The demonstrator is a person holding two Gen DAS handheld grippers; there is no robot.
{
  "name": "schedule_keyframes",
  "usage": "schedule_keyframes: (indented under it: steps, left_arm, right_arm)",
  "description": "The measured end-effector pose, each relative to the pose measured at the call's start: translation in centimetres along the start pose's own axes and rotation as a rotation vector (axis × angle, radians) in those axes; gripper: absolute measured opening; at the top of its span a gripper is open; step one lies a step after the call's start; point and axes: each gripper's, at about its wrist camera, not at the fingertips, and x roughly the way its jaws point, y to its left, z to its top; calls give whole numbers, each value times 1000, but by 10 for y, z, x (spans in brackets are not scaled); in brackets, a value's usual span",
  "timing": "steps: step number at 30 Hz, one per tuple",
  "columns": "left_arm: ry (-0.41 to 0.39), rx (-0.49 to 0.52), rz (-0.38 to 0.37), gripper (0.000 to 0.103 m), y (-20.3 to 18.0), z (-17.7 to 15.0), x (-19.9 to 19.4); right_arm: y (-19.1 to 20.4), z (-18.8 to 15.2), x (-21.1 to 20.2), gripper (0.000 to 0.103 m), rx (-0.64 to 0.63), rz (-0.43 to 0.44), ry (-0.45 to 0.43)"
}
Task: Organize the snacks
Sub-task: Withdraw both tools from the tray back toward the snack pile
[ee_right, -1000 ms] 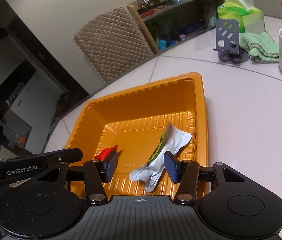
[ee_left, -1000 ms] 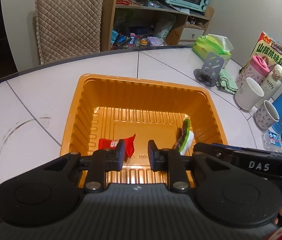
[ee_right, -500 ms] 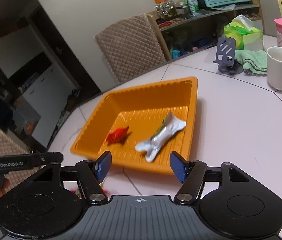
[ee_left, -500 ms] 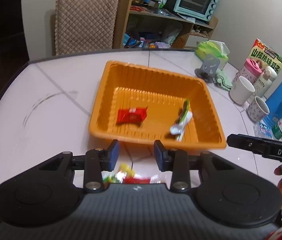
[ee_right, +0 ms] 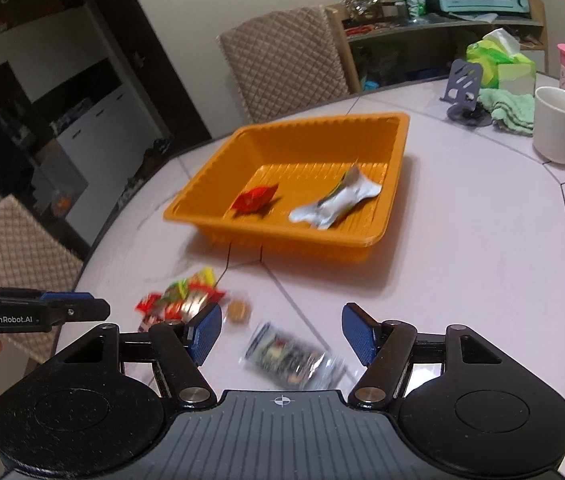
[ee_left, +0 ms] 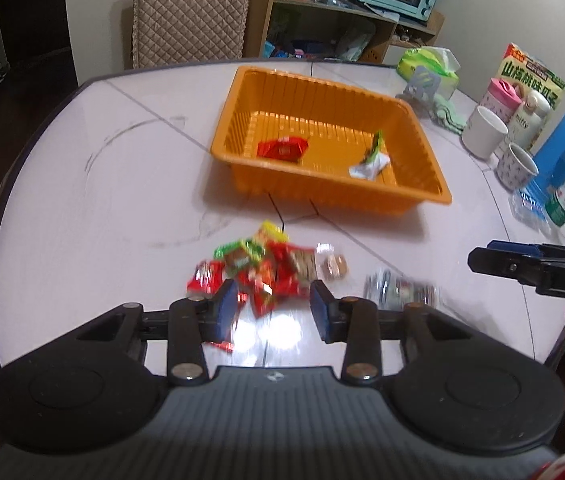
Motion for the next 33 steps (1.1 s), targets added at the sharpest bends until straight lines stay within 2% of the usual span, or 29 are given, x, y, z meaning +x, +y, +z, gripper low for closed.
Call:
schedule_keyframes:
  steps: [10,16,24,33]
  left_arm:
    - [45,-4,5,37,1,-38,-7]
    - [65,6,15,37,3,-50,-3]
    - [71,18,2,37,8,-50,0]
    - [82,22,-3,37,14,-50,5]
  right_arm:
    - [23,-34,7,67,-108,27,75]
    - [31,-51,12,67,-143,12,101]
    - [29,-53,20,67,-181,-29,95]
    - [27,-42,43,67,-290,-49,66]
